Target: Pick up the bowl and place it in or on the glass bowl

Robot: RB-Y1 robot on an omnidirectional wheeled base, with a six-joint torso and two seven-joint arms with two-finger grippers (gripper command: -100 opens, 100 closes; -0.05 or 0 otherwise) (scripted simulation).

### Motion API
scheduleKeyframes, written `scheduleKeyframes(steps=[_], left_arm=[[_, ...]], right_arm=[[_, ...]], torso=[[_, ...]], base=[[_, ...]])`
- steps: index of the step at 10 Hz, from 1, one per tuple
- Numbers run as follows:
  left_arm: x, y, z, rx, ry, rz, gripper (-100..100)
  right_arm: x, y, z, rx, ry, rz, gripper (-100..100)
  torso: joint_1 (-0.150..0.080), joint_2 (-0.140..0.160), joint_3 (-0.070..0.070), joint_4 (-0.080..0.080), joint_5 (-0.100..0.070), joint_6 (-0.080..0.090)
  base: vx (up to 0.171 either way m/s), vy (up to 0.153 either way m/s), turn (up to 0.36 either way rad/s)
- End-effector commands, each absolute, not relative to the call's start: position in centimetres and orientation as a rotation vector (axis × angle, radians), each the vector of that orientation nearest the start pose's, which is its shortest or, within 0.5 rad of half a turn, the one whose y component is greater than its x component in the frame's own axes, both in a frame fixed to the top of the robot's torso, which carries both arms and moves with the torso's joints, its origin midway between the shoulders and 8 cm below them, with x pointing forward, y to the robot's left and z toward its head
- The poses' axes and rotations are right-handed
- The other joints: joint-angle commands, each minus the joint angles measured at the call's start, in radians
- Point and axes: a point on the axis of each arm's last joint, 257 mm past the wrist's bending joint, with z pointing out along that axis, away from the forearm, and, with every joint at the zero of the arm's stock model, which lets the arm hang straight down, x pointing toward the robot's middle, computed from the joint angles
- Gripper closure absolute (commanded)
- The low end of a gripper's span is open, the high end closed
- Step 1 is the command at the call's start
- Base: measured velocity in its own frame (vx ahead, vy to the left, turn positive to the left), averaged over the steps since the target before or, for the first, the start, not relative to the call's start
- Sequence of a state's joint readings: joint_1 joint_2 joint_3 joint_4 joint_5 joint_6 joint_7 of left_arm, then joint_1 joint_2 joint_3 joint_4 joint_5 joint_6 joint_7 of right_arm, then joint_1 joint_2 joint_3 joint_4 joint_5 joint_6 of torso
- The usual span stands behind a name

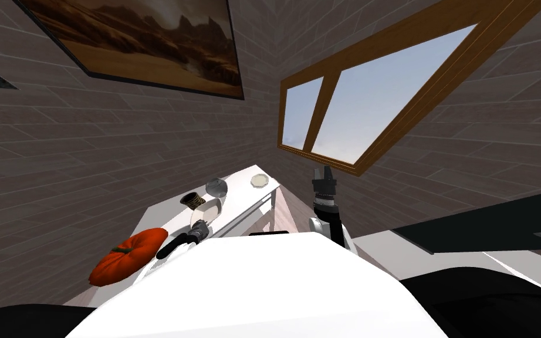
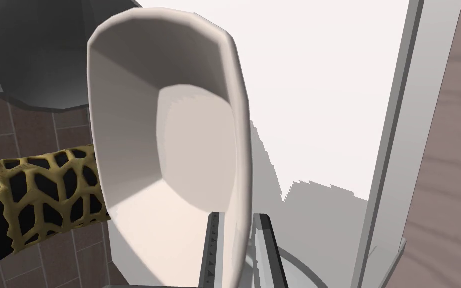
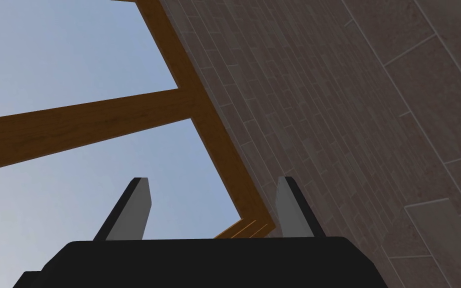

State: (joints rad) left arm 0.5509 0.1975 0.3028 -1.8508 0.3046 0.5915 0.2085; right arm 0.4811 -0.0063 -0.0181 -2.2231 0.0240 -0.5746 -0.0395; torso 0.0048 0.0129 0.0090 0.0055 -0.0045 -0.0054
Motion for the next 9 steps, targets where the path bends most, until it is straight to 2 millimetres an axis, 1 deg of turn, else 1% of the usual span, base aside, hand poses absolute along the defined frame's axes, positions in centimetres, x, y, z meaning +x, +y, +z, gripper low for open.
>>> scheduleKeyframes(steps=[1,5,7,9], left_arm=[[26.9,47.3,-40.2,-2.119,1.128,-0.603,100],[26.1,47.5,-38.7,-2.121,1.134,-0.598,100],[25.4,47.5,-37.6,-2.125,1.143,-0.591,100],[24.7,47.4,-36.7,-2.13,1.153,-0.585,100]], right_arm=[[34.3,-27.9,1.9,0.622,0.596,1.322,0],[34.3,-27.9,1.9,0.622,0.596,1.322,0],[34.3,-28.0,2.0,0.622,0.596,1.322,0],[34.3,-27.9,1.9,0.622,0.596,1.322,0]], torso=[[0.0,0.0,0.0,0.0,0.0,0.0],[-0.002,-0.001,-0.001,0.0,-0.001,0.0],[0.002,0.002,0.001,0.001,-0.001,-0.001],[-0.001,0.002,0.001,0.001,-0.001,0.0]], base=[[-0.059,0.057,0.009],[-0.067,0.056,0.016],[-0.12,0.117,0.025],[-0.104,0.076,0.021]])
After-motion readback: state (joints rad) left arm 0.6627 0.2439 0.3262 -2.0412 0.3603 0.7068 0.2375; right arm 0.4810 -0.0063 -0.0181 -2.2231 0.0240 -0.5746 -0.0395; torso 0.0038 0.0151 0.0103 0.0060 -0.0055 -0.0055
